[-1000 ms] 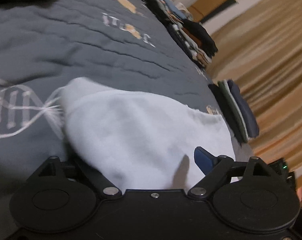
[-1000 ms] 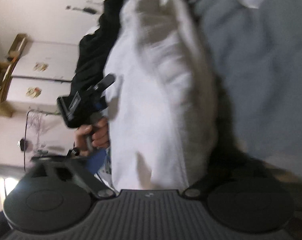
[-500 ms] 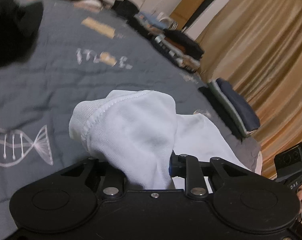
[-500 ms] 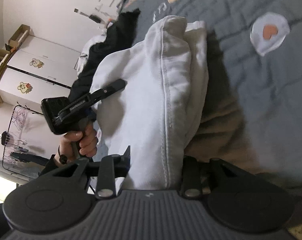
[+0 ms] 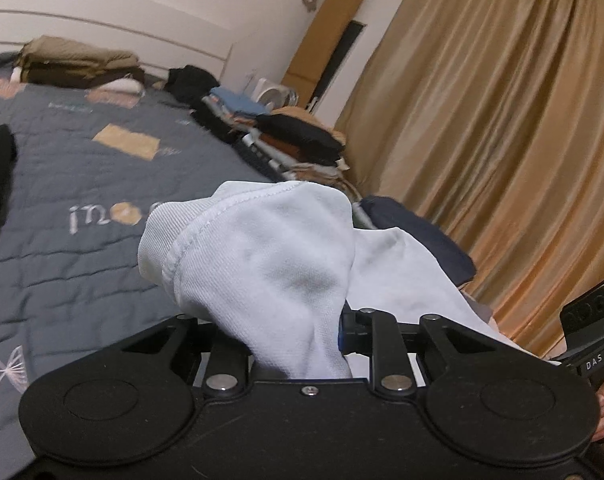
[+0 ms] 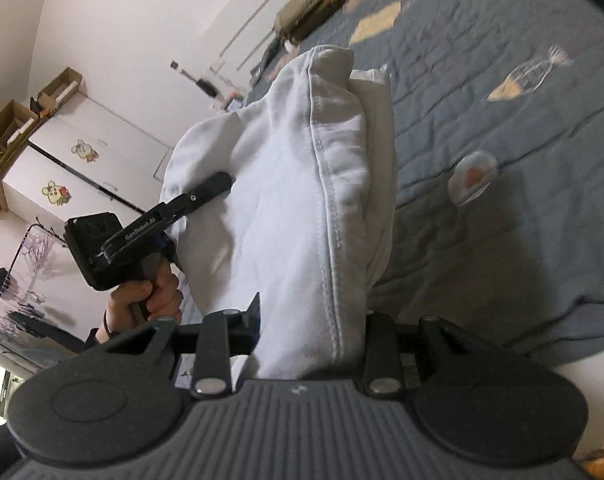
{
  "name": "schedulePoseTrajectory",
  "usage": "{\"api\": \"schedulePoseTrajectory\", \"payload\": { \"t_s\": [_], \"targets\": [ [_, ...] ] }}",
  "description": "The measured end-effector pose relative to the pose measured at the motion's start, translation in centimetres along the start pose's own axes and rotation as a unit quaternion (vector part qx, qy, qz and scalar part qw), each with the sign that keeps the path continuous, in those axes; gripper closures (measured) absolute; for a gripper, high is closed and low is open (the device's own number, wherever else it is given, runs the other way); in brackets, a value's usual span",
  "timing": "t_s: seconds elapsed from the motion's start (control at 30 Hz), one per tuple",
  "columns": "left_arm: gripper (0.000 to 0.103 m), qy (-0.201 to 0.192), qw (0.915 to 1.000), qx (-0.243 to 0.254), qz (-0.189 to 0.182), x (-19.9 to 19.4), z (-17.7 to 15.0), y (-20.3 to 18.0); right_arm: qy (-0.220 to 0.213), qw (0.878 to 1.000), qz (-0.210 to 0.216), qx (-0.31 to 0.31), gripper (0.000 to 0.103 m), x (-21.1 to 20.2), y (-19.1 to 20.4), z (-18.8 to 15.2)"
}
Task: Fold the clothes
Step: 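Lift the folded shirt with both tools and carry it toward the clothes stack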
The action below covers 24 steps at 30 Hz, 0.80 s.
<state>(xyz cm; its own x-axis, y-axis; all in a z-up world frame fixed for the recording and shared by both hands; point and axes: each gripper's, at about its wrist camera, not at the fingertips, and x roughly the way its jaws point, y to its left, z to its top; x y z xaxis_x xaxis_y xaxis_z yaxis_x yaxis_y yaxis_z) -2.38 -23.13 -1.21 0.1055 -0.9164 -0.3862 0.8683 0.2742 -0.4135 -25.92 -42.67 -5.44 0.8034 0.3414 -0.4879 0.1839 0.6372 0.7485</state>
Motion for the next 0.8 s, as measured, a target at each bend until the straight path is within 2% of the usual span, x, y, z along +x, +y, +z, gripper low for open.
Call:
{"api": "schedulePoseTrajectory", "payload": {
  "t_s": [0.3,0.8],
  "targets": [
    [0.08,-0.014,0.9998,0.016,0.0,2.9,0.0,-4.6,-0.029,0.999,-0.016,-0.006,0.072,-5.1,-2.5,1.1],
    [0.08,-0.025,0.9994,0.011,-0.019,13.4,0.2,-11.9,-0.049,0.998,-0.048,-0.011,0.072,-14.0,-9.9,6.3]
  ]
}}
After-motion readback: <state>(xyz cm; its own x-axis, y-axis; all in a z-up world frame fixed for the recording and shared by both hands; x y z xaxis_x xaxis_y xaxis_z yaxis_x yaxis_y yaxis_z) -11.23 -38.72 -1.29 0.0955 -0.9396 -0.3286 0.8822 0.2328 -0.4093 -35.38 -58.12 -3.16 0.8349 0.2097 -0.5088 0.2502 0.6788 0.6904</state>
